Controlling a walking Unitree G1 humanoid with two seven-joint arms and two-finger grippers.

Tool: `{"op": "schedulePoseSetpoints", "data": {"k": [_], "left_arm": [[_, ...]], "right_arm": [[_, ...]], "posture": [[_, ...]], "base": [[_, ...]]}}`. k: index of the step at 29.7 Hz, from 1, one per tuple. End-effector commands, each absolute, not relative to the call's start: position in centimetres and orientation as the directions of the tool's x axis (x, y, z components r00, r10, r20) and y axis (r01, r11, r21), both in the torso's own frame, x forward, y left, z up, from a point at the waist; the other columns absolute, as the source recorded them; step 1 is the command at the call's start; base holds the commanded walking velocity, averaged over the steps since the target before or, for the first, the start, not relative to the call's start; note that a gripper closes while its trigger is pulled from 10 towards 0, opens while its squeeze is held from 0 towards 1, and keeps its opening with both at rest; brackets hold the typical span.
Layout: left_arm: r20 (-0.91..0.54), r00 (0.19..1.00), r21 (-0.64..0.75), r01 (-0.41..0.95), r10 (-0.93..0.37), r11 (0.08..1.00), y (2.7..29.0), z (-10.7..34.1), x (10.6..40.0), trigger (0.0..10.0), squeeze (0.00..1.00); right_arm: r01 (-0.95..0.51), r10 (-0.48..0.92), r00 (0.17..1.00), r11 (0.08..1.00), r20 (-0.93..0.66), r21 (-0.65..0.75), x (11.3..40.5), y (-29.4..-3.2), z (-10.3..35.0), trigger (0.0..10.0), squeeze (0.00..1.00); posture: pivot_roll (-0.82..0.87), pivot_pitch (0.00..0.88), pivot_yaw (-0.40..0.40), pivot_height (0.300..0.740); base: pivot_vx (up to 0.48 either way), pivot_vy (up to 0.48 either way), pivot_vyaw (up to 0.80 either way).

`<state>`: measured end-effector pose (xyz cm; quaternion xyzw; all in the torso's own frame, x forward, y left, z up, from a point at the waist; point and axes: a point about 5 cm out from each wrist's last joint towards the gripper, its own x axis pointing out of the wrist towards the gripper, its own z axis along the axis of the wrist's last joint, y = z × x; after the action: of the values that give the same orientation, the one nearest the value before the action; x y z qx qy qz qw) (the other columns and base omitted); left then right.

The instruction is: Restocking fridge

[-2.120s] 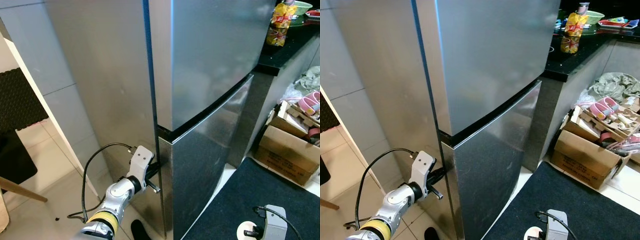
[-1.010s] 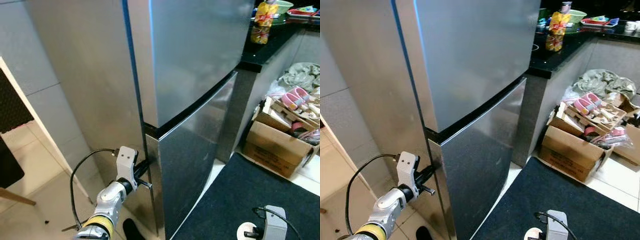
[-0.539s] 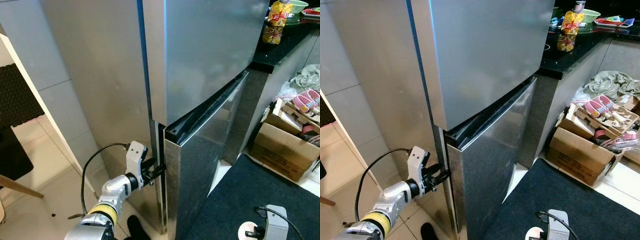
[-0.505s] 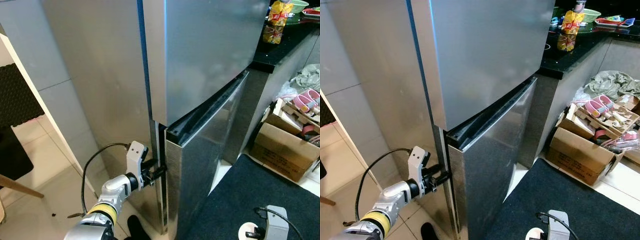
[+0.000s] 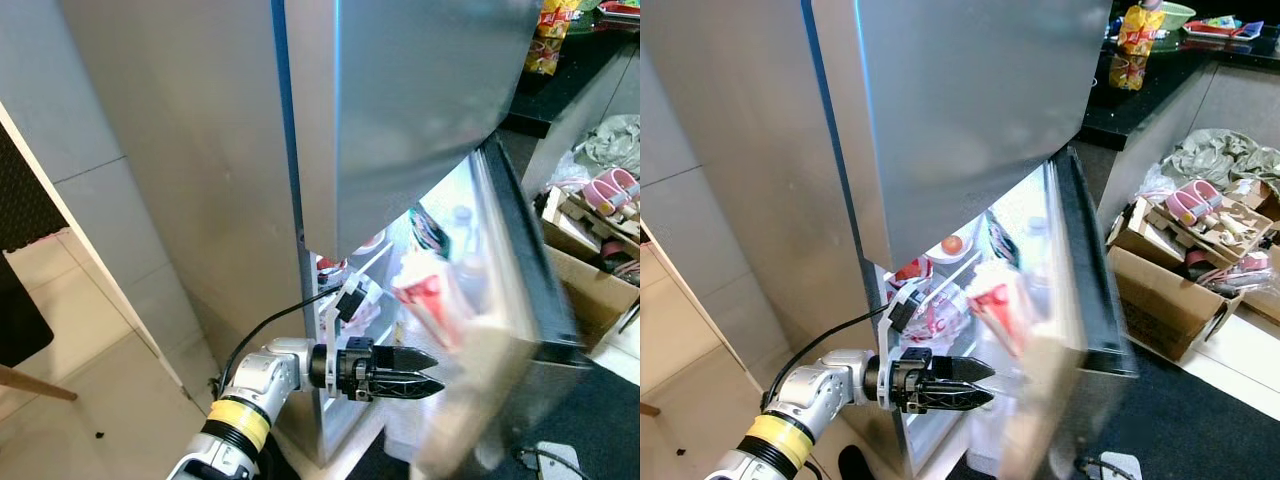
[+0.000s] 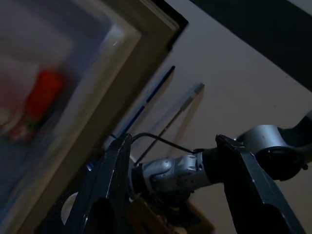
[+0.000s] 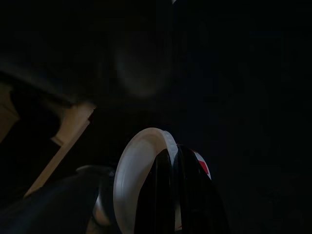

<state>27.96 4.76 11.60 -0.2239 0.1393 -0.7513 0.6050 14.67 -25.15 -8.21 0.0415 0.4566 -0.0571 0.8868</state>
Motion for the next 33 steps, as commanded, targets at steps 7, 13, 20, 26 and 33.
{"op": "schedulePoseSetpoints", "data": {"k": [7,13,20,26,33], "left_arm": [[0.134,-0.155,-0.528,0.825,-0.979,-0.203,6.3,11.8,26.8,10.0,0.00],[0.113,-0.148,-0.530,0.827,-0.983,-0.185,6.4,11.5,26.8,10.0,0.00],[-0.051,-0.029,-0.513,0.858,-0.998,0.001,7.1,9.4,26.9,10.0,0.00],[-0.632,0.296,-0.277,0.777,-0.716,0.566,11.1,0.2,25.7,10.0,0.00],[-0.680,0.435,-0.241,0.627,-0.590,0.741,13.4,-2.9,22.5,10.0,0.00]], "right_arm": [[0.162,-0.063,0.506,0.987,-0.860,0.023,11.4,-23.2,-9.9,10.0,0.00],[0.166,-0.058,0.495,0.986,-0.867,0.029,11.2,-21.7,-10.3,10.0,0.00],[0.154,-0.049,0.503,0.988,-0.863,0.033,11.5,-19.8,-10.6,10.0,0.00],[0.145,-0.105,0.541,0.989,-0.834,-0.030,13.0,-18.7,-10.3,10.0,0.00],[0.099,-0.084,0.564,0.995,-0.821,-0.034,14.2,-17.3,-10.0,10.0,0.00]], "posture": [[-0.14,0.012,0.010,0.740],[-0.14,0.016,0.012,0.740],[-0.13,0.012,0.025,0.740],[-0.12,0.010,0.023,0.740],[-0.09,0.013,-0.020,0.740]], "base": [[0.000,0.000,0.00],[0.000,0.000,0.00],[0.000,0.000,0.00],[0.000,0.000,0.00],[0.000,0.000,0.00]]}}
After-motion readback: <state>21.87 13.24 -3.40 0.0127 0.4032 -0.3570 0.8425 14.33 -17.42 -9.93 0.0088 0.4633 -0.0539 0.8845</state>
